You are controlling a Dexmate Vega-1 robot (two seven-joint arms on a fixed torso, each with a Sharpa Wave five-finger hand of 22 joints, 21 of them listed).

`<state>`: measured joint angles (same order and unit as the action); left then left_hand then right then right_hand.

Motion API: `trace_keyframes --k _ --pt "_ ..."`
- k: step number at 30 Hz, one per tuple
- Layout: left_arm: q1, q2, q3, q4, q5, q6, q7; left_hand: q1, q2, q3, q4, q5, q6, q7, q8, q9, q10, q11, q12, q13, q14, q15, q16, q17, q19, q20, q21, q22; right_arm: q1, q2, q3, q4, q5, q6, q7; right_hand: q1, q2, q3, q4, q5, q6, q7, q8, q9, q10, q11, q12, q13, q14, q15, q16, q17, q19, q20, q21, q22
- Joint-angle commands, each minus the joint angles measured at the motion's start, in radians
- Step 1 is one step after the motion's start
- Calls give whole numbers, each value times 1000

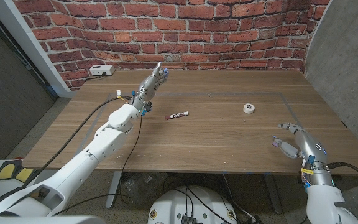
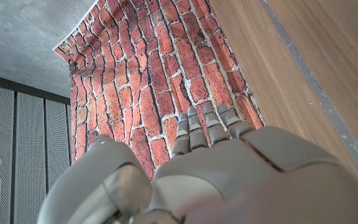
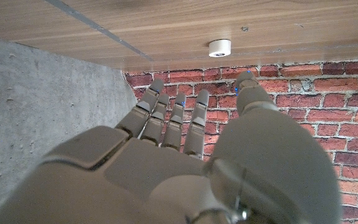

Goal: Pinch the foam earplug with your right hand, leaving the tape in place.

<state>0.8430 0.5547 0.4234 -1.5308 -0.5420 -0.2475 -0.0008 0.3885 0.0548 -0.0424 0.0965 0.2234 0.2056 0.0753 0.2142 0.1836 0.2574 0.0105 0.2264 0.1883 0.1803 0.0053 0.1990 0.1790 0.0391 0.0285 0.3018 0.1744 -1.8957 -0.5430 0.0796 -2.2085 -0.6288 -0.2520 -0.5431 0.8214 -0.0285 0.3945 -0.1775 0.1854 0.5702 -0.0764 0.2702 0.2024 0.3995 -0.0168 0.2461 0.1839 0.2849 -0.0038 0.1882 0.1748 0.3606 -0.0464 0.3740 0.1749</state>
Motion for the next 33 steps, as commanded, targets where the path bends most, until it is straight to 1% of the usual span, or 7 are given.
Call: trace_keyframes --k 1,3,6,7,18,26,33 --pt "-9 -8 0 17 -5 -6 -5 5 -5 -6 0 1 9 -1 -2 3 8 7 -5 5 12 4 -2 5 13 -2 -7 4 30 -60 -57 -53 -18 -187 66 11 -1 -7 10 6 27 -8 12 5 -1 -5 -6 3 2 4 -3 4 7 -19 -7 4" --pt "-8 -7 0 15 -4 -6 -2 5 -4 -7 0 1 9 -1 -3 3 8 8 -6 5 11 4 -2 5 13 -2 -7 4 37 -73 -68 -60 -21 -218 80 11 -5 -11 12 6 46 -12 18 6 -3 -8 -7 3 1 4 -3 4 7 -18 -9 5" --pt "-6 -7 -2 11 -3 -8 0 6 -4 -7 0 1 10 -1 -3 3 9 8 -6 5 12 3 -2 5 14 -3 -8 4 47 -90 -81 -68 -19 -261 97 9 -5 -13 14 6 55 -14 20 6 -5 -7 -8 3 1 5 -3 5 7 -17 -10 5" --pt "-5 -6 -2 9 -3 -7 1 6 -4 -7 0 1 9 -1 -3 3 9 4 -6 5 12 3 -3 5 14 -2 -8 4 50 -94 -86 -70 -19 -273 98 9 -6 -14 15 6 60 -15 22 6 -4 -6 -9 3 1 6 -3 5 8 -16 -10 5" --pt "-4 -11 -2 9 -3 -12 5 8 -2 -8 0 0 12 -2 -4 3 11 5 -7 5 12 4 -4 5 15 -3 -12 4 81 -138 -143 -77 -25 -410 92 12 -12 -19 15 7 82 -19 27 6 -2 -10 -10 4 5 3 -2 5 12 -16 -12 5" --pt "-7 -16 0 14 -2 -18 3 9 -1 -9 0 -1 12 -2 -5 3 13 4 -8 5 12 3 -4 5 16 -3 -15 4 96 -169 -174 -69 -10 -467 68 26 -12 -16 12 10 88 -24 27 7 0 -17 -10 4 15 -1 0 5 25 -19 -10 6" --pt "1 -11 -8 6 -4 -15 13 9 0 -10 0 -1 13 -2 -6 3 14 6 -9 6 13 3 -4 5 16 -3 -17 4 131 -201 -217 -57 6 -527 66 26 -13 -17 15 11 99 -24 30 7 5 -18 -9 4 20 -5 1 6 31 -22 -11 6"
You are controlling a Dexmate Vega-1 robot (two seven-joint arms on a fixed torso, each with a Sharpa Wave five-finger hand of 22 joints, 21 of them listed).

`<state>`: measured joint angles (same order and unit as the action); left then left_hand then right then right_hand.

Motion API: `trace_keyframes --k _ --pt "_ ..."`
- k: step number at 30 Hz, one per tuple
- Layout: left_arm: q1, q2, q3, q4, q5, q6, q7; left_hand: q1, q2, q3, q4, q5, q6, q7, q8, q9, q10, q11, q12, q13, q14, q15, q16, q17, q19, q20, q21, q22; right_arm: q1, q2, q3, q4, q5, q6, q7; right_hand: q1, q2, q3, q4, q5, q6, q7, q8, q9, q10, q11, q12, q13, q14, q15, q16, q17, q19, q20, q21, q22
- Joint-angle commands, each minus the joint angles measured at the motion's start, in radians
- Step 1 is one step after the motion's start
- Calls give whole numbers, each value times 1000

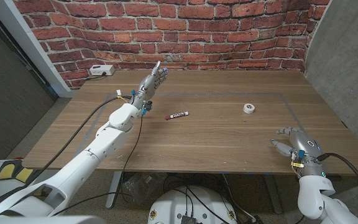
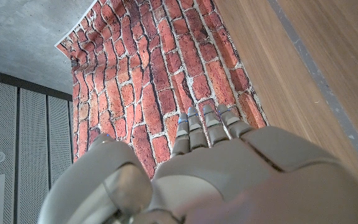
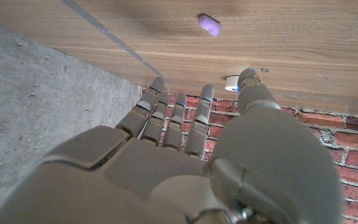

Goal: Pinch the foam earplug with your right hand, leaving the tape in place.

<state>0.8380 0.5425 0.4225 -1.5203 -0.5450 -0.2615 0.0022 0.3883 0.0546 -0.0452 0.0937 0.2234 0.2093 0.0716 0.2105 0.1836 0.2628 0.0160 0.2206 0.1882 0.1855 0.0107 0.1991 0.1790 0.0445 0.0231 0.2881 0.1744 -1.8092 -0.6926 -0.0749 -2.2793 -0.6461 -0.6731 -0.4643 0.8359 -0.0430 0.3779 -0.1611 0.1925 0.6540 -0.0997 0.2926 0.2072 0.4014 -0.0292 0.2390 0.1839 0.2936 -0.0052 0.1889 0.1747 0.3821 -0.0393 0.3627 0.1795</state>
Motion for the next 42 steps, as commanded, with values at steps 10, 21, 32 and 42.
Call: trace_keyframes --k 10,21,32,42 --pt "7 6 -10 -10 -4 7 12 11 2 -9 3 -2 12 3 -2 3 10 0 -4 6 9 -2 -5 5 12 3 -6 5 89 -90 -113 33 63 -151 -40 14 0 -1 0 6 27 -3 10 3 6 -7 -3 4 16 -7 1 7 14 -30 0 1" --pt "0 5 -7 -5 -4 11 9 12 3 -10 3 -3 15 4 -3 3 12 -1 -5 6 10 -2 -5 5 14 2 -9 5 124 -106 -161 72 106 -174 -108 23 3 2 1 8 52 -9 18 5 21 -16 1 4 29 -12 4 8 28 -32 1 2" --pt "-10 -4 -3 13 -5 9 6 14 5 -11 2 -3 16 3 -3 3 13 0 -6 6 9 -3 -6 5 15 2 -11 5 170 -121 -210 106 148 -210 -150 33 7 5 2 11 79 -15 26 6 41 -26 5 4 45 -27 6 9 48 -37 5 2" --pt "-16 -5 -1 17 -5 14 4 15 7 -11 2 -4 17 3 -4 3 14 4 -6 6 10 -3 -6 5 16 2 -14 5 197 -131 -238 133 183 -207 -201 51 13 12 0 14 113 -24 37 7 67 -43 11 4 71 -38 11 10 69 -44 8 2"
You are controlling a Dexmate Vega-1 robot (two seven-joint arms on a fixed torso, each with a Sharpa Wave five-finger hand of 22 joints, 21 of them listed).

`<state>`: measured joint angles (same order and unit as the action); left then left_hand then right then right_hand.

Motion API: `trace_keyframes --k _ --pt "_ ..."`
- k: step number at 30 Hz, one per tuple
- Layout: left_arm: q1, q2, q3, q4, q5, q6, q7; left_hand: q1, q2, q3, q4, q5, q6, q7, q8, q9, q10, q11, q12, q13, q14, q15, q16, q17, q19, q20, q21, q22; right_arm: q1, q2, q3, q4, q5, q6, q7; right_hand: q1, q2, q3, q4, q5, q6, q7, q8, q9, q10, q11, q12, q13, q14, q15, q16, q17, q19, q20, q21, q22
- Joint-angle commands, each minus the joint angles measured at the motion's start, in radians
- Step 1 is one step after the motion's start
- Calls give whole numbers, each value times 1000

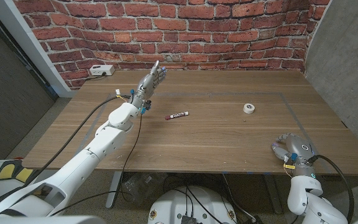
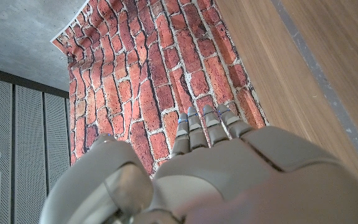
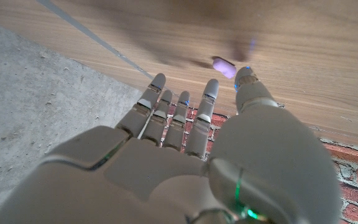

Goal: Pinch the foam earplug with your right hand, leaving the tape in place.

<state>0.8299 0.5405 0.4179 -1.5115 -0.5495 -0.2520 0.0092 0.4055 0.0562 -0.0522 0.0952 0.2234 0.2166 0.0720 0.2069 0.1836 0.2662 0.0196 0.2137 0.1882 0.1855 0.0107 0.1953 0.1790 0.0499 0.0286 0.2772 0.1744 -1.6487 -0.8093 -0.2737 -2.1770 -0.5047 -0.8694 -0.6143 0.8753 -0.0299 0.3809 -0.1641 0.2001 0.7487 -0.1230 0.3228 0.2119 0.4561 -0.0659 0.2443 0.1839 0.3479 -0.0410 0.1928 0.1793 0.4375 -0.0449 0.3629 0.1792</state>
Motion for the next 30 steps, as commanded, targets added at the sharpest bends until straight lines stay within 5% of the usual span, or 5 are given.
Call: trace_keyframes --k 1,30 --pt "-8 -3 4 9 0 5 -2 -2 6 -4 1 -4 9 3 -1 3 10 0 0 6 10 -2 -2 5 10 -3 -4 5 40 -16 -43 34 43 -8 -57 12 0 9 4 6 21 -2 8 3 15 -8 6 4 18 -4 6 6 16 -38 8 2" --pt "-15 -7 3 24 -5 11 -2 2 9 -7 1 -5 11 3 -2 3 12 -3 -2 6 11 -2 -3 5 11 -3 -12 5 77 -41 -94 72 87 -25 -149 82 25 28 0 9 188 -32 77 12 117 -55 23 3 108 -49 13 8 89 -69 23 5"
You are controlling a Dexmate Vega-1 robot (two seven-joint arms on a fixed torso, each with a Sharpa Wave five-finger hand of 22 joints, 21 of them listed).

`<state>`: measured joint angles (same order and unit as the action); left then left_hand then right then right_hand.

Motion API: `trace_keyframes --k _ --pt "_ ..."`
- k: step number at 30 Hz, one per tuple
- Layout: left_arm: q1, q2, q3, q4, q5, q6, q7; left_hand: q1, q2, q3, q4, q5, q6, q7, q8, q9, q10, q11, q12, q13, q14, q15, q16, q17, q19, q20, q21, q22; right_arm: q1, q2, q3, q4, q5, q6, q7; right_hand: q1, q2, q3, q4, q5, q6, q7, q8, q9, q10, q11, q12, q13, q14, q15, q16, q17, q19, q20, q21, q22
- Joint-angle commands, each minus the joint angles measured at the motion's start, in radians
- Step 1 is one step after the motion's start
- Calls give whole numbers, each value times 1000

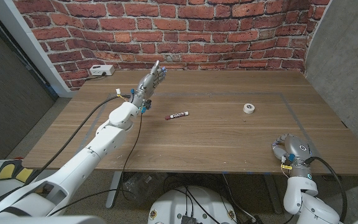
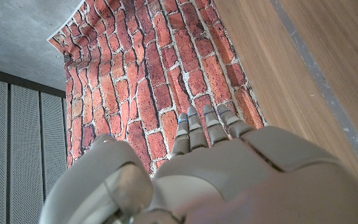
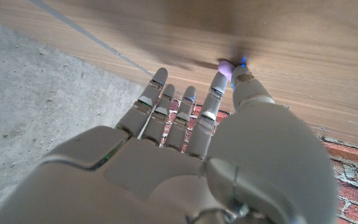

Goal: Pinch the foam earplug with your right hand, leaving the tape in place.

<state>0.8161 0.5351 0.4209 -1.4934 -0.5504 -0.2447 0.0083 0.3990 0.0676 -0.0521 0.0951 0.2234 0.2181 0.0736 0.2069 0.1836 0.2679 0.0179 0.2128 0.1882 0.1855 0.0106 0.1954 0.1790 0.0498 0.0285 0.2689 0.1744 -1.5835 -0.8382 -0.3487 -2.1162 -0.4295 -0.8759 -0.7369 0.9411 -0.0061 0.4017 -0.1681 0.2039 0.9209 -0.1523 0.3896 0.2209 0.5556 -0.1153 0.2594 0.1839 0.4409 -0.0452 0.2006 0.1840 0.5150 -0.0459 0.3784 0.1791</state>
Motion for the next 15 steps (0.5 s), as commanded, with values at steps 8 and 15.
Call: trace_keyframes --k 8,15 --pt "-1 -1 -1 7 -4 1 -1 9 -1 -8 1 -6 11 2 -2 3 10 -1 -2 6 11 -3 -3 5 11 -2 -6 5 15 -22 -23 10 15 -13 -46 21 5 7 7 4 29 -2 16 4 29 -9 8 3 29 -49 8 5 24 -73 11 5" --pt "-3 -1 -2 8 -6 5 -1 10 0 -9 1 -6 13 1 -2 3 10 -1 -2 6 11 -2 -4 5 12 -2 -7 5 21 -28 -27 16 19 -6 -54 24 5 6 9 4 40 1 22 4 43 -11 11 2 37 -54 7 5 31 -75 13 6"
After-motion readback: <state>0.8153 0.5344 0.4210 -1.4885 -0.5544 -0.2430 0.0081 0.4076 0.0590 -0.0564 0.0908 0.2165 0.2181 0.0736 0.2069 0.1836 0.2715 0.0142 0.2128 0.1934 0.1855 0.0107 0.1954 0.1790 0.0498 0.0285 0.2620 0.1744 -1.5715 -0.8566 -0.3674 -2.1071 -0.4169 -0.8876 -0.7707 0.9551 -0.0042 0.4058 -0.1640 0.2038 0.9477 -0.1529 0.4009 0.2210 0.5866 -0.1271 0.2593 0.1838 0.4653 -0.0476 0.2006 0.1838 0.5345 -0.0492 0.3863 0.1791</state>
